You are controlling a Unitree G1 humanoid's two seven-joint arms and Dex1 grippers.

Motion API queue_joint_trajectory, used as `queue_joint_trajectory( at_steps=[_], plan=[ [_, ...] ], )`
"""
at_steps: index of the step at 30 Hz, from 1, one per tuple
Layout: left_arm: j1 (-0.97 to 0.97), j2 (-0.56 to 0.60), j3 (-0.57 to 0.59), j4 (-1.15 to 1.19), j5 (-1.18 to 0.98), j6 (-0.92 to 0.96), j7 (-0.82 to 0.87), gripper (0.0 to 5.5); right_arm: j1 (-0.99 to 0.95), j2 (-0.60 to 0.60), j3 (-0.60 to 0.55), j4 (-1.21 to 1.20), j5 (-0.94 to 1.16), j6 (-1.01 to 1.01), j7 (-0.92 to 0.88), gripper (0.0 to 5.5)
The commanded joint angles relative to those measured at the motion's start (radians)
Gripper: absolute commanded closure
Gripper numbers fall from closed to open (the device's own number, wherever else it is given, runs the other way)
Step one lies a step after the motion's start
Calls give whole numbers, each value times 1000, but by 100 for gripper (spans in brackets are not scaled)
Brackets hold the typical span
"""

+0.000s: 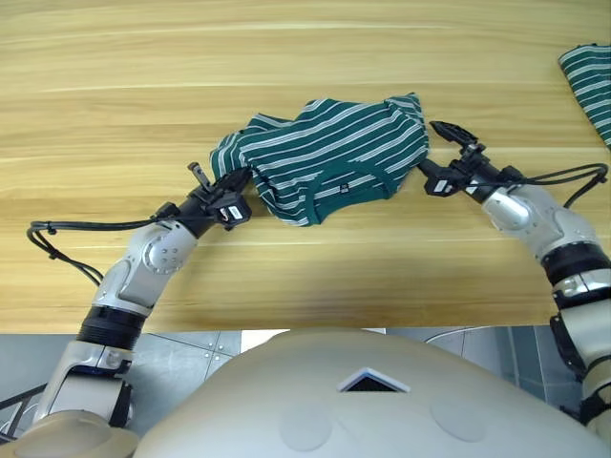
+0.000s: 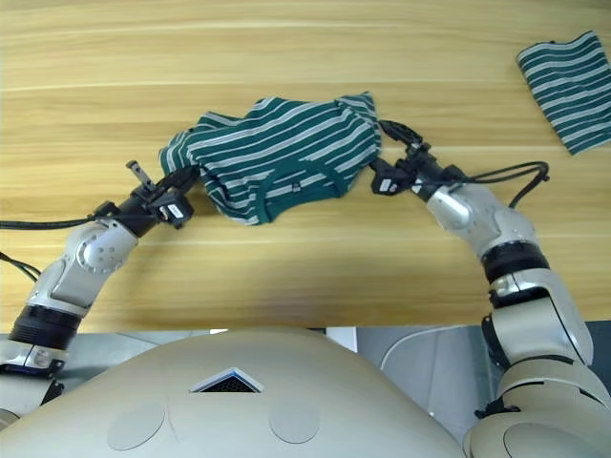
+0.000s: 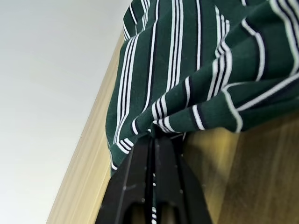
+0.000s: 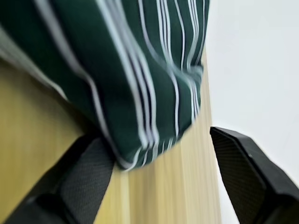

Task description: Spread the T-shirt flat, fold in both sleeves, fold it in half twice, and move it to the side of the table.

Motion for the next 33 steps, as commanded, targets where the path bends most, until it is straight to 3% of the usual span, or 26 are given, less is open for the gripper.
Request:
queue_joint_trajectory(
  at_steps=[1, 10, 33],
  plan=[
    [44, -5, -36, 78, 40, 33, -17, 550, 26, 37, 71, 79, -68, 5, 37, 211],
    [50, -6, -37, 82, 39, 30, -11, 550, 10, 24, 76, 153, -54, 2, 3, 387],
    [69, 12, -24, 101, 25, 17, 9, 550, 105, 17, 22, 104, 10, 14, -26, 387]
  ],
)
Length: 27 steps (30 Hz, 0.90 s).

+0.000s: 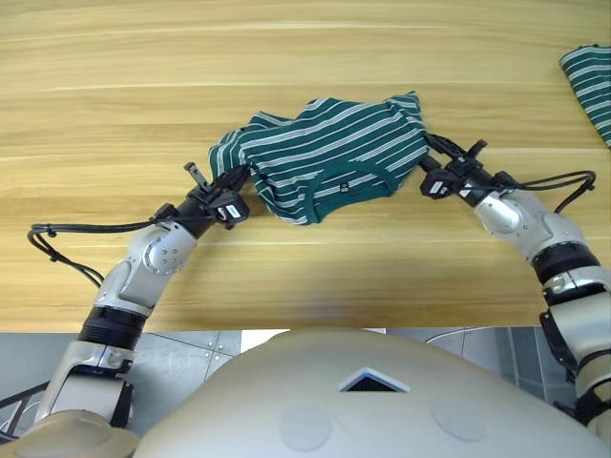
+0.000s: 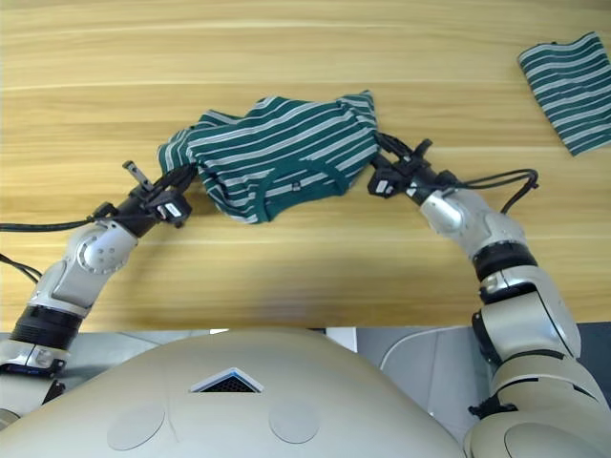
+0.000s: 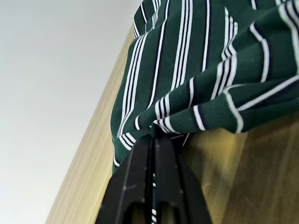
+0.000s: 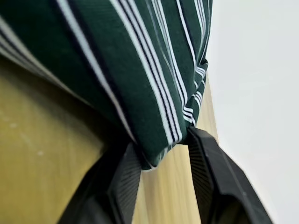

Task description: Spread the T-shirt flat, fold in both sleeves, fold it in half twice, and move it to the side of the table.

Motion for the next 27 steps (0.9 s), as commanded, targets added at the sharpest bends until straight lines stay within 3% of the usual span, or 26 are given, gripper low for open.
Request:
queue_joint_trajectory(
  at_steps=[1, 15, 27],
  plan=[
    [63, 17, -26, 81, 41, 36, -28, 550, 78, 5, 25, 29, -30, 32, 37, 387],
    [58, 19, -19, 89, 39, 33, -24, 550, 79, 5, 11, 39, -16, 35, 29, 387],
    [61, 17, -12, 95, 37, 29, -22, 550, 75, -19, -25, 22, -9, 34, 8, 531]
  ],
)
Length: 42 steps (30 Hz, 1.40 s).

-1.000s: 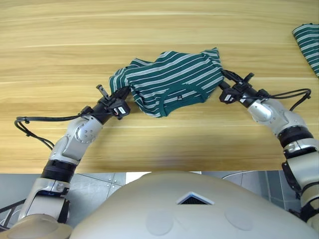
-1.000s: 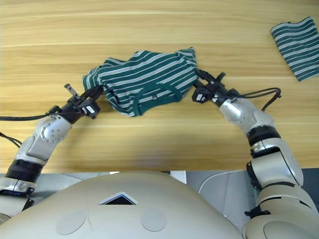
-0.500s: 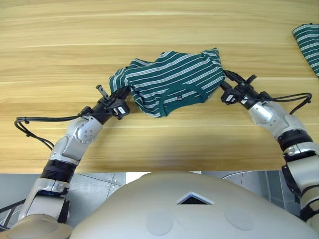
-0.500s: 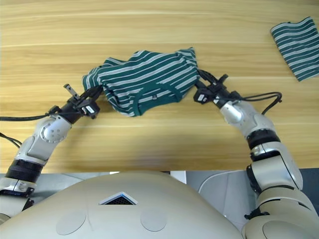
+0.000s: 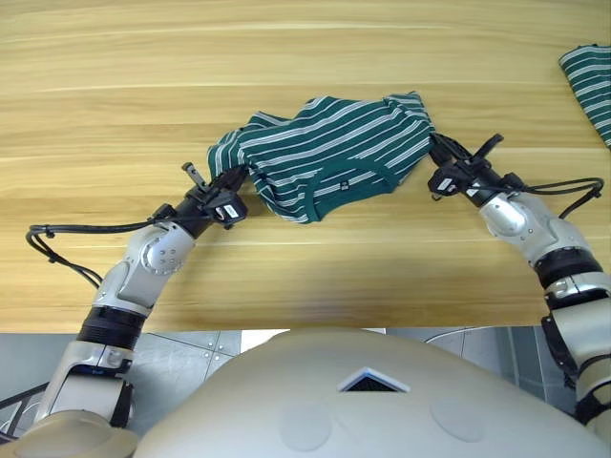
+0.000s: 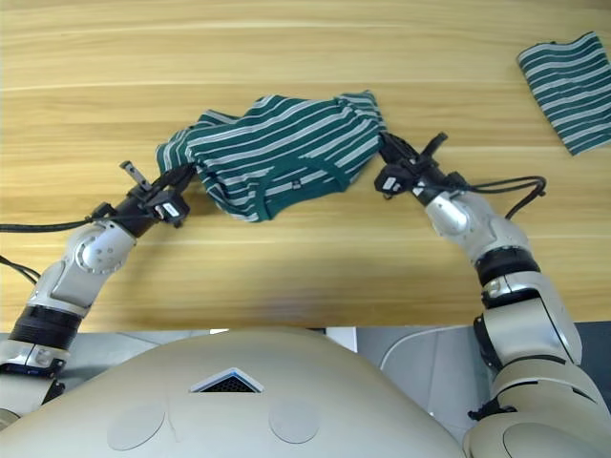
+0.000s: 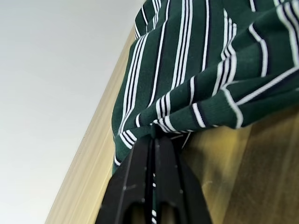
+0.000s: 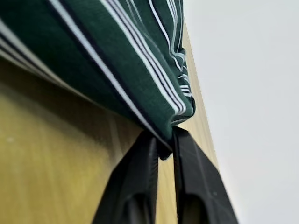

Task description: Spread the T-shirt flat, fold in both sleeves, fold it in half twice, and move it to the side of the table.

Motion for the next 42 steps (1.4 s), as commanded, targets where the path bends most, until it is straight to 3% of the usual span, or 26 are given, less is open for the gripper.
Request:
queue_joint_trajectory(
  at_steps=[1, 9, 13, 18, 25, 27, 30, 34, 38, 42],
  plan=[
    [60, 15, -22, 82, 41, 47, -24, 550, 51, -12, 19, 25, -45, 50, 32, 540],
    [52, 13, -16, 84, 38, 42, -16, 550, 59, -20, 5, -15, -45, 33, 22, 549],
    [65, 23, 69, 30, -46, -18, 20, 550, 100, -36, -39, -154, 40, -34, 67, 549],
    [130, 35, 186, -36, -283, -222, -4, 550, 198, -84, -171, -291, 443, -164, 236, 549],
    [222, 67, 161, -145, -726, -520, -199, 550, 425, -146, -271, -609, 1064, -251, 515, 549],
    [169, 67, 173, -106, -866, -515, -283, 550, 385, -109, -297, -614, 1153, -194, 591, 549],
    [-76, 8, 219, 24, -1024, -411, -367, 550, 159, -21, -332, -503, 1148, -107, 642, 549],
    [-636, -110, 299, 486, -996, -278, -316, 550, -387, 165, -326, -35, 872, 37, 419, 549],
    [-1061, -161, 240, 947, -762, -104, -40, 550, -701, 291, -201, 308, 584, 186, 134, 549],
    [-1339, -189, 174, 1148, -560, 36, 264, 550, -925, 345, -211, 454, 469, 324, -188, 549]
  ],
)
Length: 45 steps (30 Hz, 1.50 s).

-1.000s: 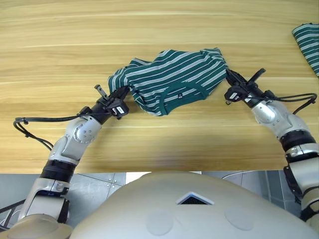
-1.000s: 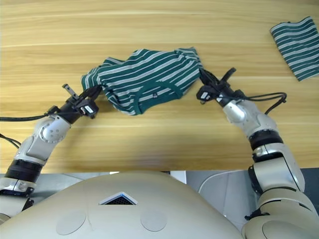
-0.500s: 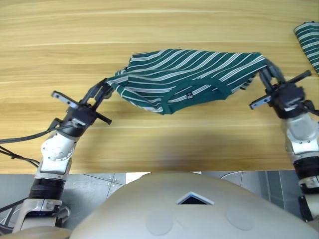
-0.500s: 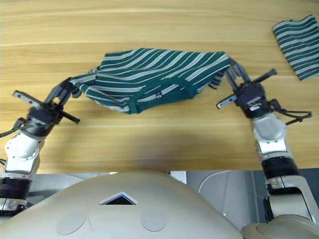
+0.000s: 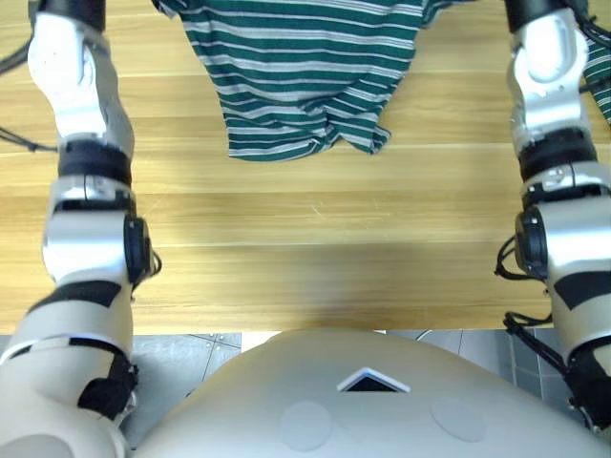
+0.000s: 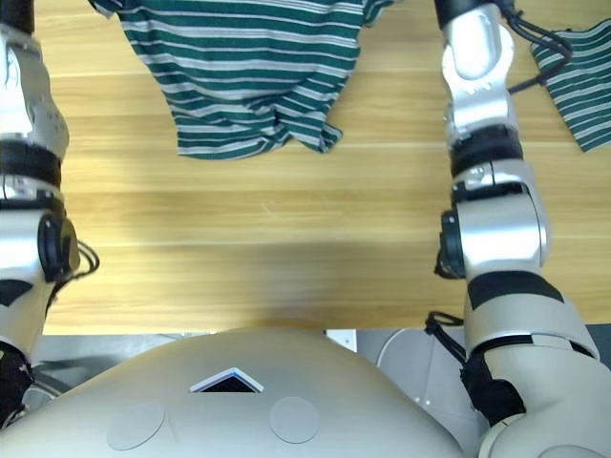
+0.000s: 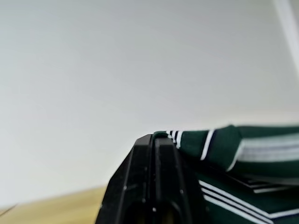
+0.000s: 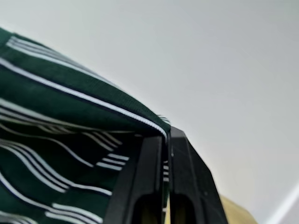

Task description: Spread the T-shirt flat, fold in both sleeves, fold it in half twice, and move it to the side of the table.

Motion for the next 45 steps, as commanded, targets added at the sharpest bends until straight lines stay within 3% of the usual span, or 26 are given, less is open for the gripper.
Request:
queue_joint_trajectory(
  at_steps=[1, 5, 8, 11, 15, 19, 22, 34, 38, 41, 45],
  plan=[
    [-349, -38, -58, 248, 228, 175, 348, 550, -303, 64, -17, 186, -129, 155, -364, 549],
    [-415, -28, 5, 268, 267, 115, 397, 550, -341, 80, -55, 199, -163, 75, -400, 549],
    [-329, 15, 25, 261, 299, 52, 371, 550, -273, 64, -55, 186, -185, 0, -334, 549],
    [-142, 47, -9, 242, 365, -33, 318, 550, -108, 14, -31, 139, -216, -113, -207, 549],
    [213, 63, -73, 168, 436, -208, 192, 550, 250, -89, 22, -46, -193, -293, 110, 549],
    [599, 104, -205, 35, 481, -412, -94, 550, 623, -254, 70, -370, -100, -327, 402, 549],
    [797, 153, -277, -46, 535, -419, -200, 550, 835, -371, 82, -529, -51, -283, 556, 549],
    [1244, 293, -170, -626, 250, -300, -251, 550, 1185, -436, -64, -883, -124, -72, 542, 549],
    [1377, 300, -107, -772, 115, -265, -277, 481, 1292, -433, -133, -962, -108, -44, 525, 550],
    [1390, 273, -73, -755, 135, -235, -273, 438, 1357, -418, -167, -1037, -90, -30, 527, 550],
    [1385, 234, -36, -728, 146, -195, -268, 386, 1394, -404, -182, -1082, -86, -23, 542, 477]
  ],
)
